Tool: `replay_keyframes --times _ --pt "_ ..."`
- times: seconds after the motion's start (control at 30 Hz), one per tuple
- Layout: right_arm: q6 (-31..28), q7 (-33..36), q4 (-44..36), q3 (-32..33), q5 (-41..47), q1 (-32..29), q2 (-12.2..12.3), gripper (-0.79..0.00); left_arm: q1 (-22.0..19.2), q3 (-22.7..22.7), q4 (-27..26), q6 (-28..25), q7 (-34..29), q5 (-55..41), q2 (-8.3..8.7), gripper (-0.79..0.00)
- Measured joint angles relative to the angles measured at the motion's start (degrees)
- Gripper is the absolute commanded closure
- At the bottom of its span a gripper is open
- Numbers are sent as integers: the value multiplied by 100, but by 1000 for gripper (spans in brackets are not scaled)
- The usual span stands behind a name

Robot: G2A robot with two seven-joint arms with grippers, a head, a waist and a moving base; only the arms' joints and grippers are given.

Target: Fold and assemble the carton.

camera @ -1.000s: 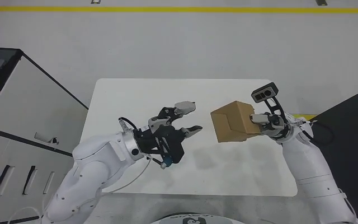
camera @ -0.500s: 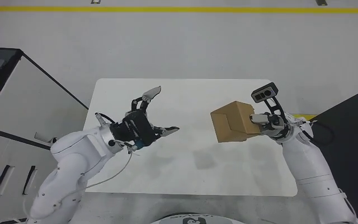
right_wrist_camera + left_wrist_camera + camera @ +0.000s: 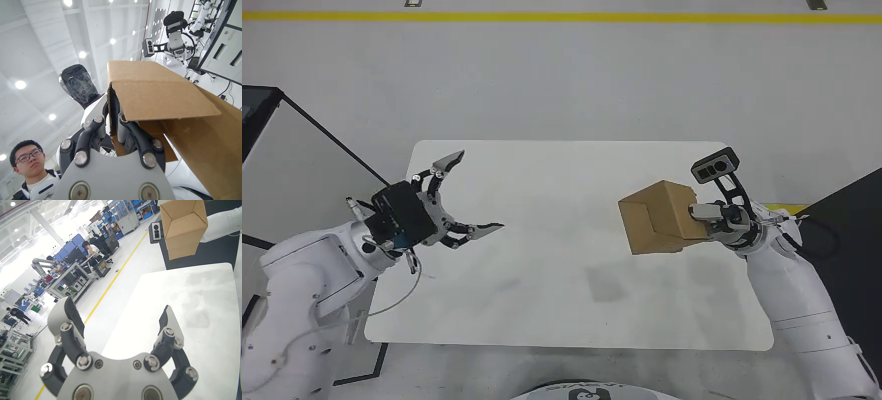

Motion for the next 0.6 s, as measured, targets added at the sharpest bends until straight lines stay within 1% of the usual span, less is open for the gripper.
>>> replay_keyframes --times 0.07,0.2,0.27,0.47,0.6 --pt "0 0 0 0 0 0 0 0 26 -90 39 -34 58 -75 4 -785" --pt "-4 -7 -8 3 -7 2 0 0 25 -88 39 -32 57 -71 4 -785" --pt "-49 -136 -131 48 -197 49 9 0 25 -87 38 -32 56 -71 4 -785" --pt "-121 -376 -715 396 -2086 524 135 0 25 -87 38 -32 56 -71 4 -785" --pt "-90 -344 -1151 368 -3447 999 201 0 25 -87 38 -32 56 -71 4 -785"
